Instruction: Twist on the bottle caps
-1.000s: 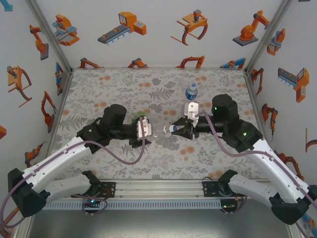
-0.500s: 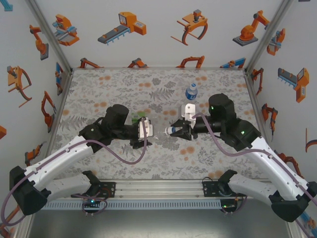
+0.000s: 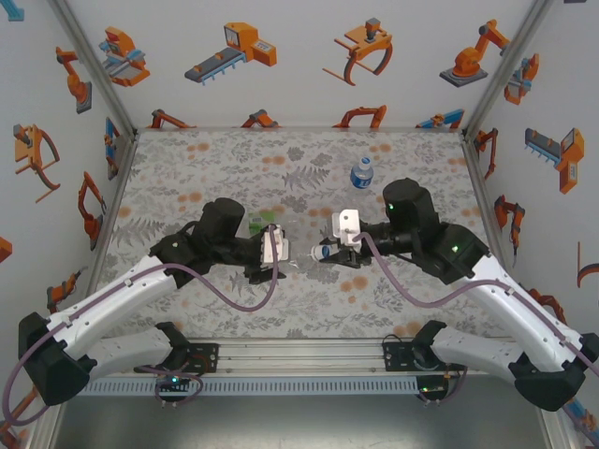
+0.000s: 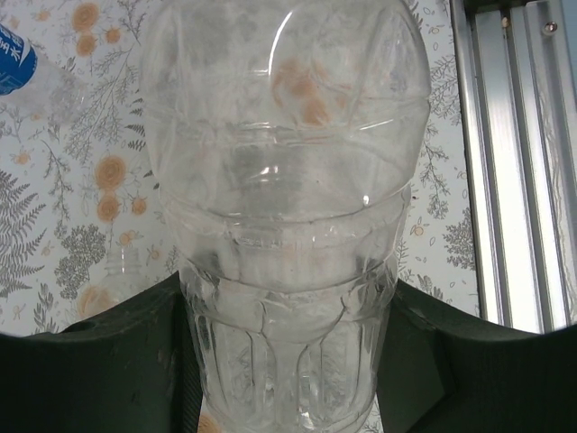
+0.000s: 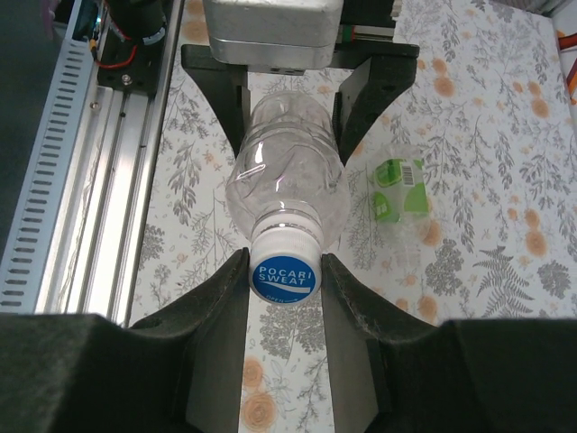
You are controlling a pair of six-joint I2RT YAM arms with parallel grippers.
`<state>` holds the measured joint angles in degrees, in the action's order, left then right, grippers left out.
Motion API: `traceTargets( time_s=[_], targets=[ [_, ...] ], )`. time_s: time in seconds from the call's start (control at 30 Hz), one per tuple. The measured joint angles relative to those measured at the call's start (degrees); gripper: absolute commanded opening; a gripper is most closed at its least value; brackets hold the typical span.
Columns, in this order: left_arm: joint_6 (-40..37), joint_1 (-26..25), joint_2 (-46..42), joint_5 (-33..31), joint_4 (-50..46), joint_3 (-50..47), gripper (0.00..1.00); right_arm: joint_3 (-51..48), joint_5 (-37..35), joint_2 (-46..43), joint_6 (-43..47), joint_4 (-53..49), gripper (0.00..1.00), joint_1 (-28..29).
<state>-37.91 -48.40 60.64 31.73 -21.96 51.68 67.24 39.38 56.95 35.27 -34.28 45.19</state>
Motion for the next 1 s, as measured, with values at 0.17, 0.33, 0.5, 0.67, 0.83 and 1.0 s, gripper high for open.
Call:
traceTargets(
  time_s=[0.17,0.33,0.5,0.67,0.83,1.0],
  targets=[
    [0.00,0.00,0.00,-0.07,-0.39,0.00,0.00,0.02,-0.70,0.26,-0.17,-0.20,0.12,0.39],
    [0.22,0.07,0.00,-1.86,-0.44,-0.04,0.00,0.79,-3.41,1.88,-10.75,0.50,0.07,0.44],
    [0.74,0.11,-0.02,-4.07,0.50,-1.33,0.00,0.87,-9.07,3.87,-32.13,1.99,0.04,0.42],
    [1.16,0.22,0.00,-6.62,0.52,-2.93,0.00,0.85,-14.01,7.10,-55.41,1.49,0.01,0.31],
    [1.33,0.44,0.02,-7.87,1.88,-4.74,0.00,-2.56,-18.75,6.60,-76.94,3.34,0.12,0.26],
    [1.53,0.44,1.05,-8.68,3.41,-5.35,0.00,-7.50,-22.58,4.20,-95.01,6.49,0.18,-0.31]
  ],
)
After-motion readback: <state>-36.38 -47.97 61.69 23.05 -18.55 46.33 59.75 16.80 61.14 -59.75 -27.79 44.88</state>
